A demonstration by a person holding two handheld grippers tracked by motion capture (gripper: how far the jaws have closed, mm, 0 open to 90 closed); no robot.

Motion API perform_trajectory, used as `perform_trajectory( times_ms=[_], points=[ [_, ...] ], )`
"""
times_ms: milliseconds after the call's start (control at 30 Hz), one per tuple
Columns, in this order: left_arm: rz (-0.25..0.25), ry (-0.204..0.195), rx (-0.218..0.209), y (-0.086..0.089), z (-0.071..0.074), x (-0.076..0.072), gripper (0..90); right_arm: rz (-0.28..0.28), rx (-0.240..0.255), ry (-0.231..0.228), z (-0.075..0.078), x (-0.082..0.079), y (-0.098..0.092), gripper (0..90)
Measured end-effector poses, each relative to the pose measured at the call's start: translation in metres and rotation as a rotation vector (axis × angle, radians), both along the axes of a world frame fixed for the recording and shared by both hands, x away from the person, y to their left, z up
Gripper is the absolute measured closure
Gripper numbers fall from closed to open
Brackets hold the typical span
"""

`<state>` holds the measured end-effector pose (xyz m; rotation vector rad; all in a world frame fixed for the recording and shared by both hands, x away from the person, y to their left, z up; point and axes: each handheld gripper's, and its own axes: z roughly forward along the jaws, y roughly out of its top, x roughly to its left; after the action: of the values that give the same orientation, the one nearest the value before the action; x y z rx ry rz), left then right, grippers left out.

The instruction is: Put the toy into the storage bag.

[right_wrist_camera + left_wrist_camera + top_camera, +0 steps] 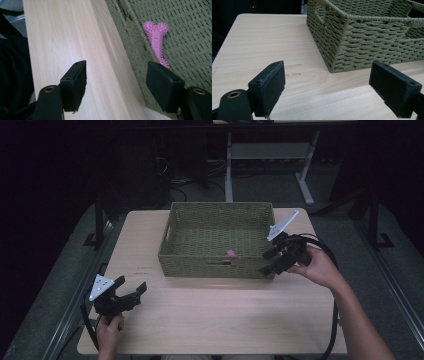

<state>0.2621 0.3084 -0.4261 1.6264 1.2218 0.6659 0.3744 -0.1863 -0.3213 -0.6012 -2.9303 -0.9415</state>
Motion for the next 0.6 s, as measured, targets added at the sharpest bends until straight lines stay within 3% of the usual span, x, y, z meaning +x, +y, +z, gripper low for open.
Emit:
perform_trajectory(
  times_ms=[133,333,600],
  points=[
    [0.000,-0.001,0.003,0.000,0.000,0.000,13.0,-0.007,-0.018,-0.005,-0.005,-0.009,-0.002,32.1],
    [0.001,-0.002,0.002,0.000,0.000,0.000,13.0,-0.018,-0.003,-0.019,-0.009,-0.023,-0.010,31.9],
    [-0.002,-0.001,0.013,-0.002,0.000,0.000,13.0,-0.066,-0.014,0.001,-0.034,-0.039,-0.027,31.4]
  ],
)
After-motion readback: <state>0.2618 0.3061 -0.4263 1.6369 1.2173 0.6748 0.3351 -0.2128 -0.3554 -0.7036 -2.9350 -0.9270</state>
